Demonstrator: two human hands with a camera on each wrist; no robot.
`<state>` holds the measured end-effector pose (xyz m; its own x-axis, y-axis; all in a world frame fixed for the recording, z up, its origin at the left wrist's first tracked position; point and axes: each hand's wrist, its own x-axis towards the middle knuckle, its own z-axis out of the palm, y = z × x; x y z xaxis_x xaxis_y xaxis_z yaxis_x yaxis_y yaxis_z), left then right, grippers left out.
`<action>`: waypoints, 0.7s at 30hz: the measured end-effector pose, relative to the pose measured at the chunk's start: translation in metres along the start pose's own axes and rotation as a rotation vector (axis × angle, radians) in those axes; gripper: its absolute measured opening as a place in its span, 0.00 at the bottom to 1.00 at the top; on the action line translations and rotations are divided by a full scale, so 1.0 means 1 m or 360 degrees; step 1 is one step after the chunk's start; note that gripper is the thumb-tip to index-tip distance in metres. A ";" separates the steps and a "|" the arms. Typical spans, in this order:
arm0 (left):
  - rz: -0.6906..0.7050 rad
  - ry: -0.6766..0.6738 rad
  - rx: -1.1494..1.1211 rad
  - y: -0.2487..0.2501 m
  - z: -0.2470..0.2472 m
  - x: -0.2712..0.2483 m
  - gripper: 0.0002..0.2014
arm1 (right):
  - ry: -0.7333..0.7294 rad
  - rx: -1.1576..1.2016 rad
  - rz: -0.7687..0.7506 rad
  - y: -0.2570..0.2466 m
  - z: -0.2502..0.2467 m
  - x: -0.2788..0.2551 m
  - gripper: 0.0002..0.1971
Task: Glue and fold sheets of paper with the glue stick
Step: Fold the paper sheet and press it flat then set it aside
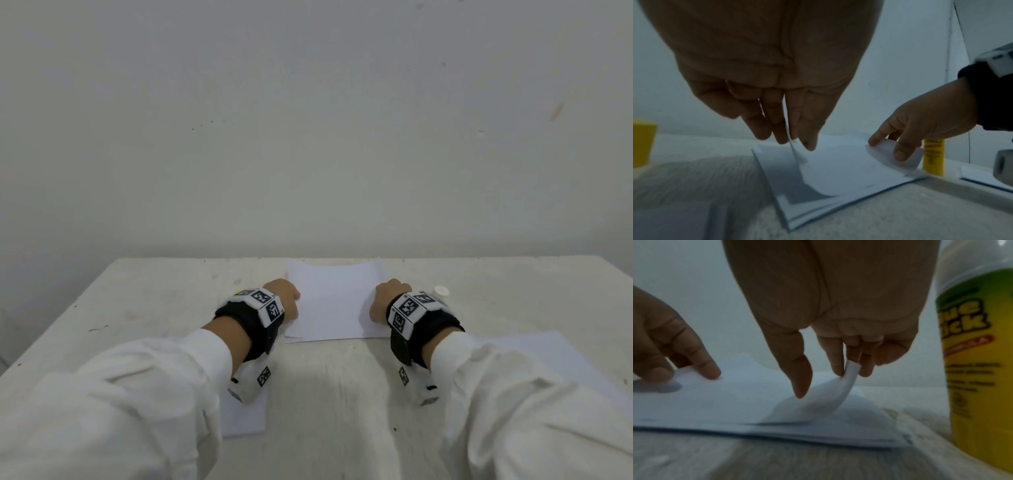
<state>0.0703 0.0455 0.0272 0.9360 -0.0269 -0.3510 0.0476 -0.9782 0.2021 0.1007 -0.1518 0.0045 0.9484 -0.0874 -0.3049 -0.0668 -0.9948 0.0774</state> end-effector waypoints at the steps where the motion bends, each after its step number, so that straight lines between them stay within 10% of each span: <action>1: -0.0012 -0.0043 0.0067 -0.002 0.002 0.005 0.24 | -0.0031 -0.0060 0.0006 -0.003 0.004 0.005 0.14; 11: -0.0028 0.0070 0.0479 -0.001 0.019 -0.001 0.33 | -0.0071 0.0010 -0.0131 -0.003 0.010 -0.014 0.24; 16: 0.0412 -0.0111 0.0392 0.067 0.025 -0.041 0.22 | -0.0243 0.0172 -0.0293 0.057 0.002 -0.088 0.19; 21: 0.0749 -0.0216 0.0199 0.152 0.052 -0.072 0.20 | -0.0274 0.0116 0.0039 0.165 0.013 -0.103 0.19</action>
<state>-0.0077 -0.1124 0.0356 0.7918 -0.4893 -0.3656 -0.4185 -0.8706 0.2588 -0.0119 -0.3080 0.0365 0.8794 -0.1132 -0.4624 -0.1173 -0.9929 0.0199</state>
